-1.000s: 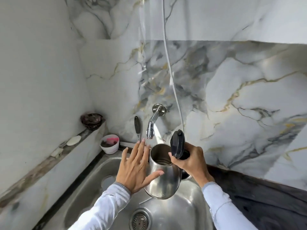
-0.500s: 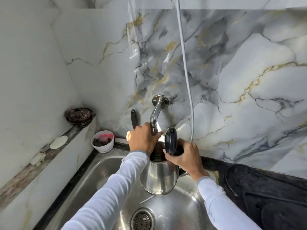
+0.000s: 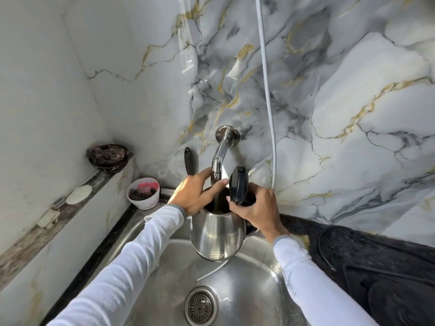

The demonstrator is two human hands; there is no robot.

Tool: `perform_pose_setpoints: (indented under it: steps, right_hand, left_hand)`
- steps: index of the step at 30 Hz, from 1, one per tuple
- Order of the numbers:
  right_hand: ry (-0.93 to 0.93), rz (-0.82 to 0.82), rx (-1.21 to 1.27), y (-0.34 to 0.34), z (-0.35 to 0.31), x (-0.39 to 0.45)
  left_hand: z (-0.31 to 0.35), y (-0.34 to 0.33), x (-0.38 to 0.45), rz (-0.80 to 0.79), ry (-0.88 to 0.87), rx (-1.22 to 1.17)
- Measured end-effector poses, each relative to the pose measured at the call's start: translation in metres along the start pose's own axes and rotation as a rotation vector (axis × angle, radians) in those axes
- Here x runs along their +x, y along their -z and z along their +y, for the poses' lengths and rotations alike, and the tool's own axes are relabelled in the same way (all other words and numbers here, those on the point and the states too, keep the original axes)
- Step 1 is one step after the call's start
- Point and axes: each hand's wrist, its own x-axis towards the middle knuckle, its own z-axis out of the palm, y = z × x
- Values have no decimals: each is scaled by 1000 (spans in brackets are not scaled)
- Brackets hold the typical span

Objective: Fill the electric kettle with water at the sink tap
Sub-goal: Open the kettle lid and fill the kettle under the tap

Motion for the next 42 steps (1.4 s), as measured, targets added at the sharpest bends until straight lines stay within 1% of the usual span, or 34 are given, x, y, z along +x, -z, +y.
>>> perform_pose_setpoints:
  steps: [1, 4, 7, 9, 12, 18, 27, 36, 38, 42]
  right_hand:
    - [0, 2, -4, 1, -1, 0]
    - [12, 1, -19, 2, -3, 0]
    - [10, -8, -29, 2, -3, -1]
    - [2, -13, -35, 2, -3, -1]
    - [-6, -18, -29, 2, -6, -2]
    - [-2, -20, -34, 3, -11, -3]
    - [-9, -26, -26, 5, -11, -3]
    - [-2, -21, -37, 7, -10, -2]
    - [-2, -18, -39, 8, -10, -2]
    - [3, 2, -33, 10, -10, -2]
  left_hand:
    - [-1, 2, -7, -17, -10, 90]
    - [-5, 2, -32, -88, 41, 397]
    - [-10, -6, -54, -61, 36, 609]
    - [-12, -10, -64, -76, 58, 701]
    - [-17, -13, -71, -87, 82, 750]
    - [-20, -15, -72, -101, 85, 758]
    - [-19, -15, -71, -58, 58, 757]
    - [-19, -14, -68, -63, 59, 751]
    - [-15, -9, -64, -70, 58, 686]
    - [-12, 11, -40, -117, 68, 393]
